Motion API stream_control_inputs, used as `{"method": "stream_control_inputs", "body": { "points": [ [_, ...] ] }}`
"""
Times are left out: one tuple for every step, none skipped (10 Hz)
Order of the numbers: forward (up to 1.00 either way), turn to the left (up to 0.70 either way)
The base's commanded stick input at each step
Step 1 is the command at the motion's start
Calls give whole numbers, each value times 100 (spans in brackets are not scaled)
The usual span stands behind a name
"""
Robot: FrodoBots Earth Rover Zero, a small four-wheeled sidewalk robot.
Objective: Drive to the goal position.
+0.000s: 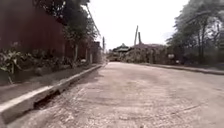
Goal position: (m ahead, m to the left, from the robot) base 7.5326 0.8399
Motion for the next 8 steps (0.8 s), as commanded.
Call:
{"method": "stream_control_inputs", "body": {
  "points": [
    [100,-3],
    [100,-24],
    [100,-35],
    [100,-36],
    [100,-12],
    [100,0],
    [100,0],
    [100,0]
  ]
}}
